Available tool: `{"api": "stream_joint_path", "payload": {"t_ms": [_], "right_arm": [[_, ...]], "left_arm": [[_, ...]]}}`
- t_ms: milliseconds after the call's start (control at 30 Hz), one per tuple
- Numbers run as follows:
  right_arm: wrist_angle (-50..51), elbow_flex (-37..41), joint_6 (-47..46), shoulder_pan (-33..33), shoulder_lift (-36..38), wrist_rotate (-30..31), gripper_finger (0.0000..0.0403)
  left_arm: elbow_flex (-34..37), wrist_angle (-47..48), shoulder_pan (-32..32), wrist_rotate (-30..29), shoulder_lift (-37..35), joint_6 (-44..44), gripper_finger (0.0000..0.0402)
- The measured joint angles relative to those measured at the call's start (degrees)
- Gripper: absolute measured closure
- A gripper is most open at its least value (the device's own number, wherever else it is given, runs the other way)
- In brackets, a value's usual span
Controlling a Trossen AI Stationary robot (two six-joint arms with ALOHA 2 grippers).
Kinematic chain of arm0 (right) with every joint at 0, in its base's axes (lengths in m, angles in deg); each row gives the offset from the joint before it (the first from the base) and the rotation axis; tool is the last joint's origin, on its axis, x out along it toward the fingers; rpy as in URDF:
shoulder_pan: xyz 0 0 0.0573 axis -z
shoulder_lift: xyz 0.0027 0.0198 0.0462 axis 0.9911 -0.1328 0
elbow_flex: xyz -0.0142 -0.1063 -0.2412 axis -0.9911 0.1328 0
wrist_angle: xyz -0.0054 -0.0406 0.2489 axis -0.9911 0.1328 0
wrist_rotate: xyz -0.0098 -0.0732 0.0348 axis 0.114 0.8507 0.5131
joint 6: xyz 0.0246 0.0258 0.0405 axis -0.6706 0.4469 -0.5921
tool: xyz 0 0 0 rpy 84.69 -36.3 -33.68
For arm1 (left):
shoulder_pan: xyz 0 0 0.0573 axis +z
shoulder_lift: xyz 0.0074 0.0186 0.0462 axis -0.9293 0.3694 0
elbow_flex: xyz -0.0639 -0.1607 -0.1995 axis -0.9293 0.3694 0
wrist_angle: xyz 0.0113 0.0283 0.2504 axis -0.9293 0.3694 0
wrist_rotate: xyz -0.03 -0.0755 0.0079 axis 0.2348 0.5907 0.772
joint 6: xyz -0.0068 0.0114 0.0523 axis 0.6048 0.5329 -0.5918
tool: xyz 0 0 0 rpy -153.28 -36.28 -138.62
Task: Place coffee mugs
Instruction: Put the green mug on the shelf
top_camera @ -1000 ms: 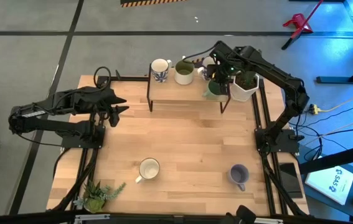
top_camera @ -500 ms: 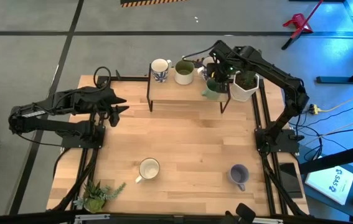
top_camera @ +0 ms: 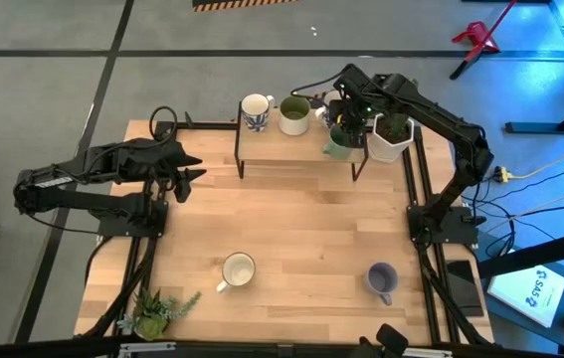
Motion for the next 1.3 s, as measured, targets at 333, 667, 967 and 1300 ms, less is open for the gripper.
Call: {"api": "stream_joint_path", "payload": {"t_ms": [333,667,967,1300], "right_arm": [[0.46,-2.52,0.80,0.06,0.02,0.12,0.0271],[3.36,-13.89,0.71,-0.11,0.11,0.29,0.0271],[15.29,-18.12,-1.00,-5.34,0.41,-5.88,0.0271],[15.37,-7.88,-1.68,-17.96,0.50,4.90,0.0271]], "left_arm": [[0.00,0.01,0.00,0.04,0.00,0.04,0.0248],[0.00,0.01,0.00,0.04,0.00,0.02,0.0248],[0.00,0.01,0.00,0.04,-0.02,0.00,0.0248],[0.00,0.02,0.00,0.04,-0.02,-0.01,0.0248]]}}
